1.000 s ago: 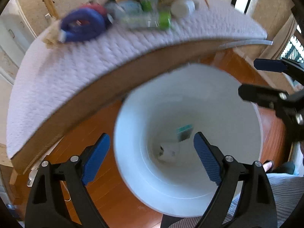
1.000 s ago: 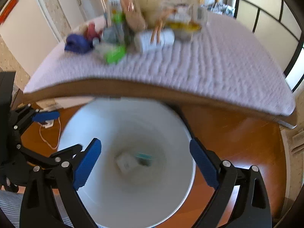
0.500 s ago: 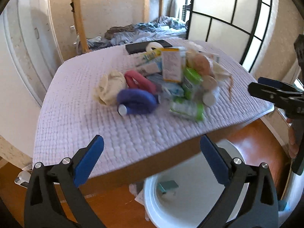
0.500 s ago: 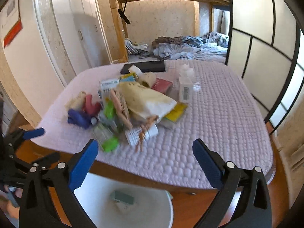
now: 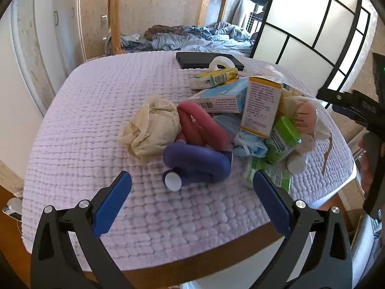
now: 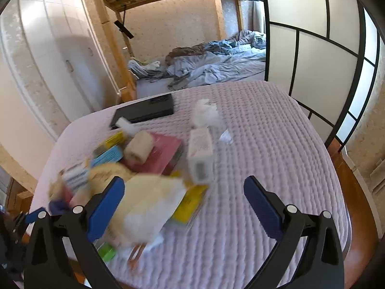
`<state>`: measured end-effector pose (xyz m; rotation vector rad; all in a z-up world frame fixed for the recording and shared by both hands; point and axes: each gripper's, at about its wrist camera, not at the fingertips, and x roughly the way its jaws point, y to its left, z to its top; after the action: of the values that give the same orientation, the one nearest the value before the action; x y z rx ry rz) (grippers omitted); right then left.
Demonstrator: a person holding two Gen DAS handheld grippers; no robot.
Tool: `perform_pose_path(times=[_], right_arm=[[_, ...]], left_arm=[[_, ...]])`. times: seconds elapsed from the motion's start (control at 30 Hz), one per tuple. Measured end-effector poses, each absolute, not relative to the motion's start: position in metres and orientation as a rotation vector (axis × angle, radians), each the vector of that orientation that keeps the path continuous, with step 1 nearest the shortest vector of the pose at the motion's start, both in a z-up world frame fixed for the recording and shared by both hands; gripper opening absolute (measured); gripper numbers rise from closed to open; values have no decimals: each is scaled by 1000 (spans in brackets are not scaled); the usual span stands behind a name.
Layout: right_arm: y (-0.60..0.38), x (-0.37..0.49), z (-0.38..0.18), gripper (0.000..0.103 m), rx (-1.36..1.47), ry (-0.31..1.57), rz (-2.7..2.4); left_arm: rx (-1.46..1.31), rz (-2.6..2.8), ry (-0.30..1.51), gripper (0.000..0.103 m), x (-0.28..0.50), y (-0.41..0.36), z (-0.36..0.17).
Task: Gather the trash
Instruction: 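Move both tools back over the items on the bed, then grasp the navy hair roller with the left tool while the right tool grasps the white medicine box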
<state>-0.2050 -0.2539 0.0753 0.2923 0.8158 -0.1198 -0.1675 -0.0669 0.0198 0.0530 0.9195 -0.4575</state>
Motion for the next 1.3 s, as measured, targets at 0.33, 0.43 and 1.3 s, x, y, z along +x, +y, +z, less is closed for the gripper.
perform_pose_path(times=[0.33,0.43,1.3], right_arm=[[-266,-151,50,87,245,883,-142],[-266,-145,43,75,237,897,-133],[-274,-180,72,30,250,801,-62]], left_arm=[[68,-473,946,88,-152,-76,7],[43,-491,963,82,-149,-75,3],[38,-522,951,61,-155,-71,20]])
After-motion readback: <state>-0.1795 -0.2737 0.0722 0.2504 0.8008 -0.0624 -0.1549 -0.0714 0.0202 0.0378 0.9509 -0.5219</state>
